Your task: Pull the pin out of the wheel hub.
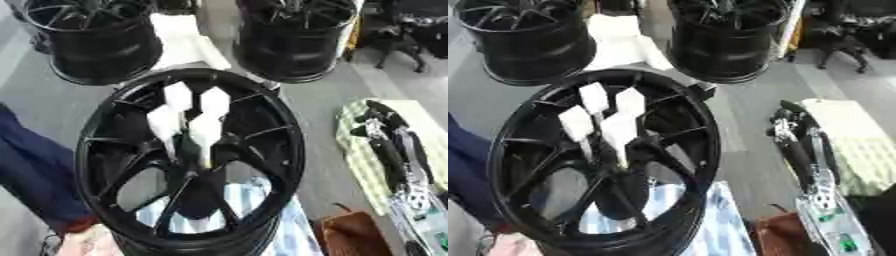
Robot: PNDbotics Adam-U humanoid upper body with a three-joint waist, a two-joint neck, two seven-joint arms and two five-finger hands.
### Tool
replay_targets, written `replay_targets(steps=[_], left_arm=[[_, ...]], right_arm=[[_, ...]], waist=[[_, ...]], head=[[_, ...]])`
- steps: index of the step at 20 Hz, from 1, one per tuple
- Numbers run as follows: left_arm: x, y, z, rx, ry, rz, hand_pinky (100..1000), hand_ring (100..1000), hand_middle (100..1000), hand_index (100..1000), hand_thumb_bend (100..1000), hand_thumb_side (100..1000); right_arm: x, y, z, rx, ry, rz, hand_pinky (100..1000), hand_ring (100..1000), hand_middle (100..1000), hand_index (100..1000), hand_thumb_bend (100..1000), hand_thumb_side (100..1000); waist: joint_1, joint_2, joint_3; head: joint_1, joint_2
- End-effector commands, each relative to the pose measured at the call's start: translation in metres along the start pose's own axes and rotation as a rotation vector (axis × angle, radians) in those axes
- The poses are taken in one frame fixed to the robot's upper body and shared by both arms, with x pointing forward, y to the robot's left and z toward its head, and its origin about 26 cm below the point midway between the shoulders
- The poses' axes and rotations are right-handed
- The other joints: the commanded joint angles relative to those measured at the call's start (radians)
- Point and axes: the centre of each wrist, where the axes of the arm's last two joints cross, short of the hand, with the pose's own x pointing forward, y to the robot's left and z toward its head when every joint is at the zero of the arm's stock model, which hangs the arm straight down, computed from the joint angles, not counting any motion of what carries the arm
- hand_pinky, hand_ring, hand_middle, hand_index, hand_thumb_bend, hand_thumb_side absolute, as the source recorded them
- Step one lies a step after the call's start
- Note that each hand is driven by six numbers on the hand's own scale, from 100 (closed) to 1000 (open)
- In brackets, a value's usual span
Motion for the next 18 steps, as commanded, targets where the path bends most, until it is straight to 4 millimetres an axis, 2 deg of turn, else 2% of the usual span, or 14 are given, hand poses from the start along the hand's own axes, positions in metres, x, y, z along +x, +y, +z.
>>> replay_targets(steps=[1,4,9,18], left_arm=[[-0.005,0.015,-0.004,-0.021,0.04,0.002,847,1000,678,893,100,618],[-0.016,0.016,0.0,-0.008,0.093,0.048,854,1000,673,890,100,638],[-0.029,0.005,0.008,0.029,0.175,0.127,860,1000,661,877,100,663],[-0.034,-0.01,0.013,0.007,0.23,0.175,867,1000,663,877,100,686]], right_arm=[[0.006,-0.007,-0.005,0.005,-0.027,0.022,666,546,580,832,100,649],[0.006,-0.007,-0.005,0.006,-0.028,0.021,666,546,580,833,100,648],[0.008,-0.005,-0.007,0.015,-0.034,0.015,666,546,580,834,100,649],[0.009,-0.003,-0.008,0.018,-0.039,0.01,666,546,580,834,100,649]], waist=[[0.003,-0.007,0.001],[0.001,-0.006,0.001],[-0.003,-0.001,0.0],[-0.006,0.007,-0.002]], head=[[0.007,-0.003],[0.016,-0.003],[0.062,-0.003],[0.09,-0.003]])
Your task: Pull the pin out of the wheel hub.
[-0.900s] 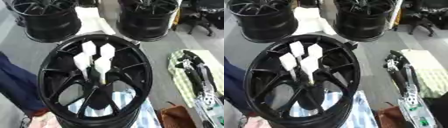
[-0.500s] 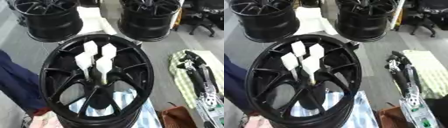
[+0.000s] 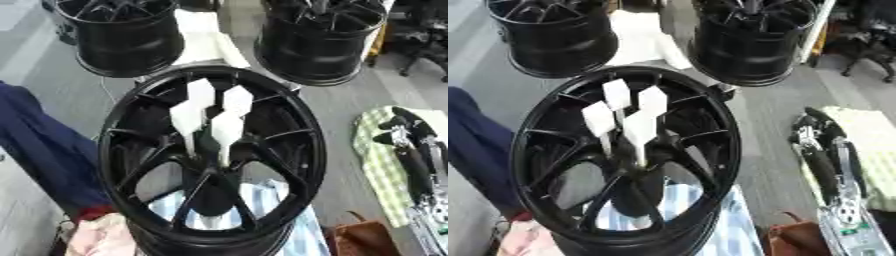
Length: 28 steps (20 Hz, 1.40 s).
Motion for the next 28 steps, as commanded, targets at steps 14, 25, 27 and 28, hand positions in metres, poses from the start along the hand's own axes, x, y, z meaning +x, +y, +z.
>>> replay_targets(steps=[14,25,27,28], left_arm=[[0.04,0.004,-0.038,-0.253,-0.143,-0.187,822,1000,704,899,100,540],[0.131,-0.022,-0.101,-0.77,-0.434,-0.654,765,1000,701,889,168,421],[0.138,-0.029,-0.103,-0.876,-0.46,-0.737,741,1000,699,889,177,419],[0.139,-0.034,-0.104,-0.915,-0.475,-0.76,732,1000,698,889,182,422]], right_arm=[[0.007,-0.006,-0.006,0.039,-0.029,0.034,666,546,580,834,100,649],[0.008,-0.002,-0.008,0.082,-0.034,0.038,665,546,580,834,100,649],[0.009,-0.001,-0.008,0.089,-0.035,0.033,665,546,580,834,100,649],[0.009,-0.001,-0.008,0.091,-0.035,0.033,665,546,580,834,100,649]], waist=[[0.034,-0.008,-0.034],[0.043,-0.009,-0.081],[0.041,-0.009,-0.089],[0.042,-0.009,-0.09]], head=[[0.033,-0.003],[0.063,-0.003],[0.067,-0.003],[0.068,-0.003]])
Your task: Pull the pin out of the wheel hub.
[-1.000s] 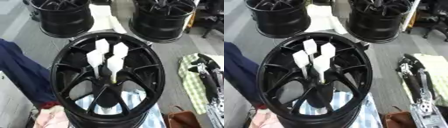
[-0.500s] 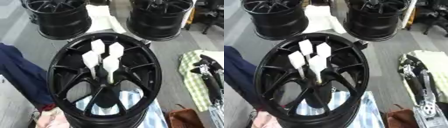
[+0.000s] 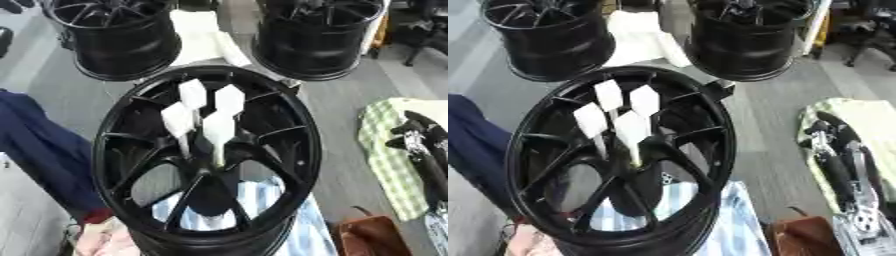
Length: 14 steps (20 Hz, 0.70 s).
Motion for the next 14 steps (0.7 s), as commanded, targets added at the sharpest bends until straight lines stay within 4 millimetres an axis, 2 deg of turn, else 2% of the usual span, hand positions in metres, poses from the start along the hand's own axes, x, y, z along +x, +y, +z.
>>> replay_targets(steps=[1,6,8,9,10,14], left_arm=[[0.008,0.008,-0.009,-0.152,-0.039,-0.112,732,1000,698,889,182,422],[-0.003,-0.009,-0.037,-0.27,-0.12,-0.157,708,1000,677,894,193,459],[-0.01,-0.019,-0.05,-0.317,-0.149,-0.165,614,1000,663,896,183,467],[-0.014,-0.024,-0.057,-0.342,-0.165,-0.169,603,1000,662,896,183,468],[-0.017,-0.03,-0.065,-0.367,-0.18,-0.173,532,1000,661,897,183,471],[-0.028,-0.051,-0.098,-0.492,-0.217,-0.188,457,1000,658,897,192,477]], right_arm=[[0.006,-0.004,-0.005,0.015,-0.026,0.012,665,546,580,834,100,649],[0.005,-0.005,-0.005,0.017,-0.023,0.016,665,546,580,834,100,649],[0.004,-0.005,-0.004,0.014,-0.02,0.017,665,546,580,834,100,649],[0.004,-0.006,-0.003,0.012,-0.018,0.017,665,546,580,834,100,649],[0.003,-0.006,-0.003,0.01,-0.017,0.018,665,546,580,834,100,649],[0.002,-0.008,-0.001,-0.002,-0.009,0.02,665,546,580,833,100,649]], waist=[[0.001,-0.011,-0.001],[0.005,-0.015,0.004],[0.005,-0.017,0.008],[0.005,-0.018,0.011],[0.004,-0.02,0.014],[0.001,-0.024,0.026]], head=[[0.005,-0.003],[0.0,-0.003],[-0.005,-0.003],[-0.009,-0.003],[-0.013,-0.003],[-0.027,-0.003]])
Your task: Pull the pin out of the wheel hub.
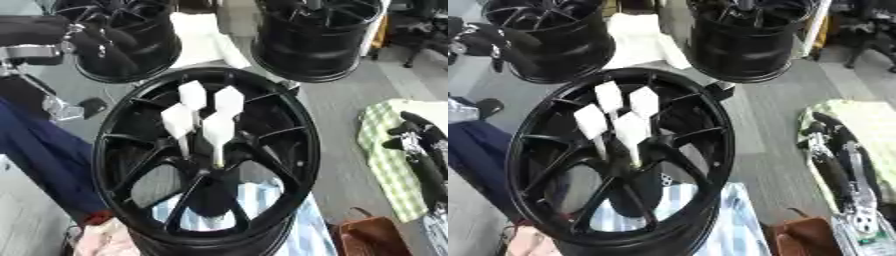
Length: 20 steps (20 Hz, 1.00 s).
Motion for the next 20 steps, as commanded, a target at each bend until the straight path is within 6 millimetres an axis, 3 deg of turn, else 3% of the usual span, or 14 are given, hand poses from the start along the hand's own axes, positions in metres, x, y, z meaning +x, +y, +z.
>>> replay_targets(steps=[1,5,9,10,20], left_arm=[[-0.009,-0.006,-0.022,-0.223,-0.099,-0.094,455,1000,658,897,193,477],[-0.021,-0.017,-0.048,-0.343,-0.113,-0.105,428,1000,668,903,206,477],[-0.035,-0.02,-0.051,-0.382,-0.116,-0.107,428,1000,668,903,206,477],[-0.037,-0.02,-0.051,-0.384,-0.119,-0.11,437,1000,709,933,216,465],[-0.034,-0.021,-0.062,-0.367,-0.197,-0.114,448,1000,728,937,215,473]], right_arm=[[0.004,-0.009,-0.003,-0.013,-0.017,0.019,665,546,580,833,100,649],[0.003,-0.009,-0.002,-0.018,-0.012,0.019,665,546,580,833,100,650],[0.002,-0.009,-0.001,-0.021,-0.011,0.019,665,546,580,833,100,650],[0.002,-0.009,-0.001,-0.021,-0.011,0.019,665,546,580,833,100,651],[0.002,-0.009,-0.001,-0.022,-0.01,0.019,664,546,580,833,100,653]], waist=[[-0.002,-0.014,0.006],[-0.005,-0.016,0.015],[-0.005,-0.017,0.018],[-0.005,-0.018,0.017],[-0.003,-0.018,0.013]], head=[[-0.013,-0.003],[-0.023,-0.003],[-0.025,-0.003],[-0.025,-0.003],[-0.023,-0.003]])
